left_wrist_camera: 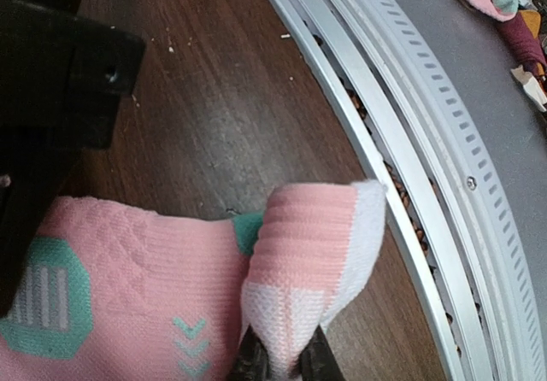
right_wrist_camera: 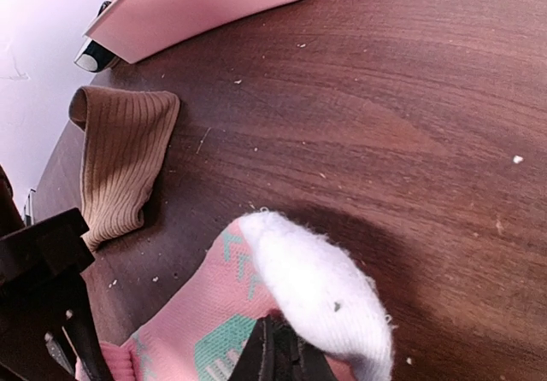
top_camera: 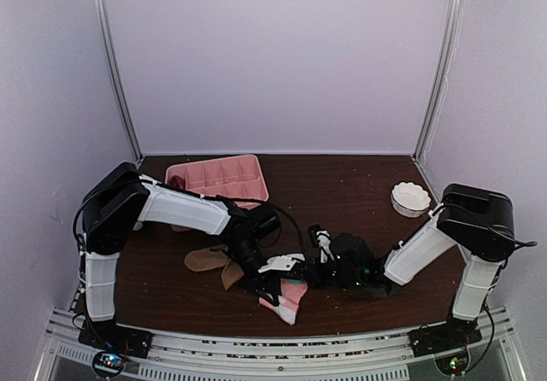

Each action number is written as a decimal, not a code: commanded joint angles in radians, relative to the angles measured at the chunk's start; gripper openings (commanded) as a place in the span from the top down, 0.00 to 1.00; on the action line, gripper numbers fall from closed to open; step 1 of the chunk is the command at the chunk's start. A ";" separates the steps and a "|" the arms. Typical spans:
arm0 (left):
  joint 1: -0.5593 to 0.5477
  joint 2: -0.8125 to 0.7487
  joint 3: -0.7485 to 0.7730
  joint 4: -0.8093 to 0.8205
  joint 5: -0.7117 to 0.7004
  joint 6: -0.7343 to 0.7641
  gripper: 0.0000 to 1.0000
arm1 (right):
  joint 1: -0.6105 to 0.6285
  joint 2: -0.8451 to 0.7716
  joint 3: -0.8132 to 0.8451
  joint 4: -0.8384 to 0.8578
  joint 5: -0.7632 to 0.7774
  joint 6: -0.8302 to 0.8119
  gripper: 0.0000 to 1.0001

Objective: Roll the socks
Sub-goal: Pick up the sock from the center of the board.

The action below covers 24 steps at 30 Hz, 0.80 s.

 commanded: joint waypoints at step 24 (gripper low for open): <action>0.095 0.206 0.137 -0.217 0.033 -0.021 0.99 | 0.309 -0.433 -0.253 -0.124 0.162 -0.265 0.43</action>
